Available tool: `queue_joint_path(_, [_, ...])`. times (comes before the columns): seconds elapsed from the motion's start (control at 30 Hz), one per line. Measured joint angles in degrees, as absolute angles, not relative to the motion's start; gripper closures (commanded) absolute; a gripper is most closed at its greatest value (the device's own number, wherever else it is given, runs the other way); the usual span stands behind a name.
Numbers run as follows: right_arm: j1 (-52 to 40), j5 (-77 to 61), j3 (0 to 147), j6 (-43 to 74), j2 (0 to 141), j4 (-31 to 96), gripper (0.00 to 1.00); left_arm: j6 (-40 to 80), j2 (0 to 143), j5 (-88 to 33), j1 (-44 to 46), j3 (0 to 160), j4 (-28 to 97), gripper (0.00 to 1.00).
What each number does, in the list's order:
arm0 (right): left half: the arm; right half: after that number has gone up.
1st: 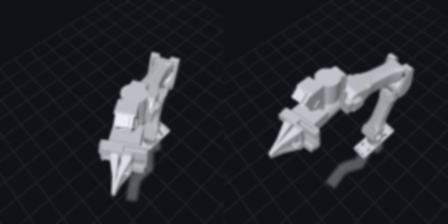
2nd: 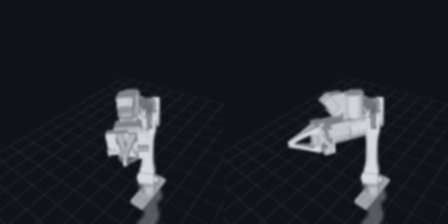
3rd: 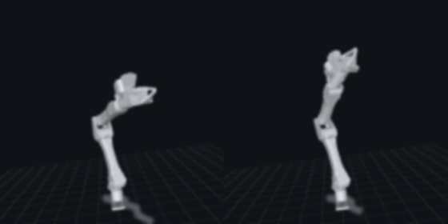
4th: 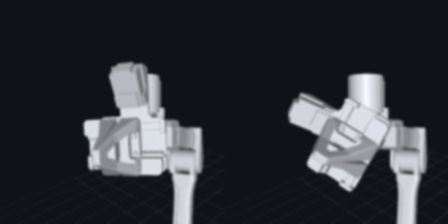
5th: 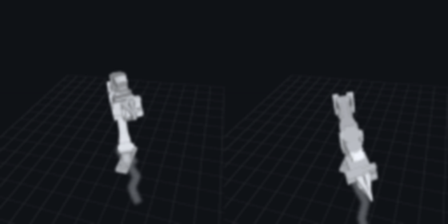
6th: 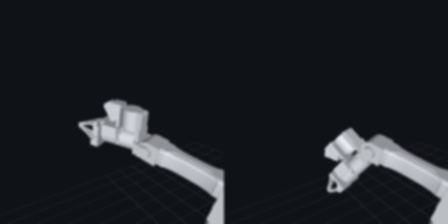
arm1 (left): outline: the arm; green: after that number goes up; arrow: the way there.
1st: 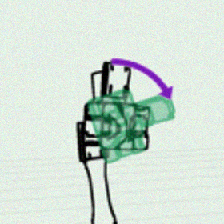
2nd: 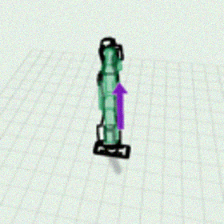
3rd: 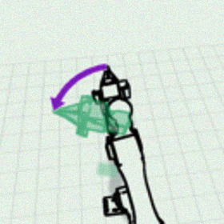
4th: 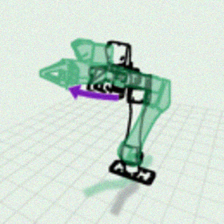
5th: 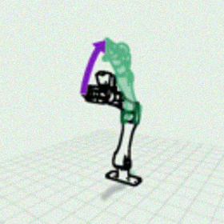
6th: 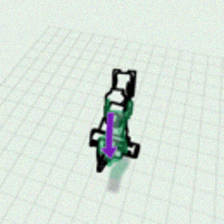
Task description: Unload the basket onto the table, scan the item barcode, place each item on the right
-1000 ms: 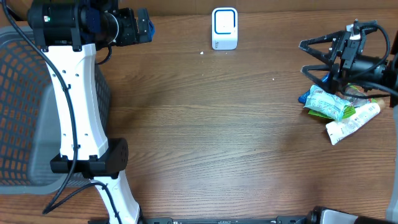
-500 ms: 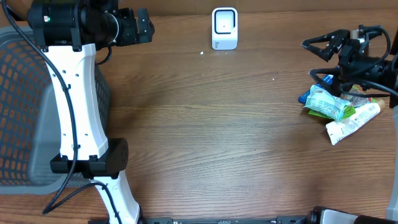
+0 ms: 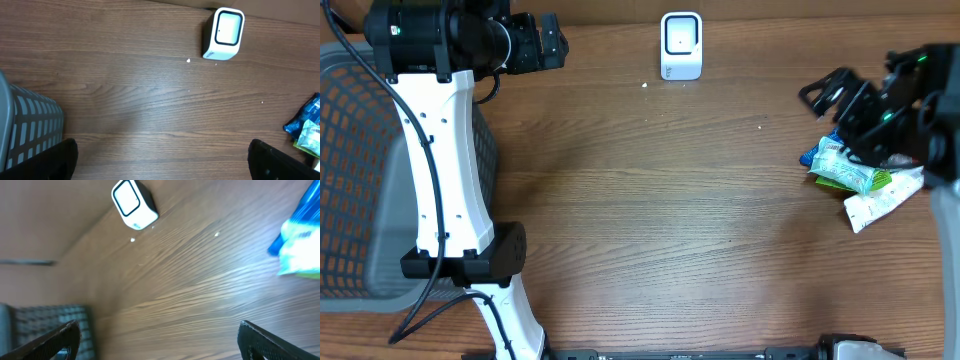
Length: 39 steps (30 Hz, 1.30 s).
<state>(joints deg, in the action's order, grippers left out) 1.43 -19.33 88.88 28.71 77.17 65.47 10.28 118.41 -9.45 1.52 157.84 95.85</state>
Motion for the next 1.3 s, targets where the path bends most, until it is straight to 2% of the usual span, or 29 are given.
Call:
queue_joint_path(0.13, [-5.58,-8.88,84.42,25.02,67.96,58.39,0.00,10.28,118.41,-9.45,1.52,157.84,95.85,0.00])
queue_joint_path(0.3, [-5.91,-2.61,71.44,23.31,54.43,41.50,0.00,10.31,118.41,-9.45,1.52,157.84,95.85,0.00])
queue_joint_path(0.73, [-5.72,1.69,19.20,20.12,20.69,3.27,0.00,10.28,118.41,-9.45,1.52,157.84,95.85,0.00])
queue_joint_path(0.83, [-5.72,1.78,9.58,19.84,14.74,-2.33,0.00,10.28,118.41,-9.45,1.52,157.84,95.81,0.00])
queue_joint_path(0.97, [-5.74,1.78,1.02,19.68,7.81,-0.80,0.00,10.28,118.41,-9.45,1.52,157.84,95.81,0.00])
queue_joint_path(1.3, [-5.78,2.37,1.04,17.23,0.75,4.93,0.00,10.28,118.41,-9.45,1.52,157.84,95.85,0.00])
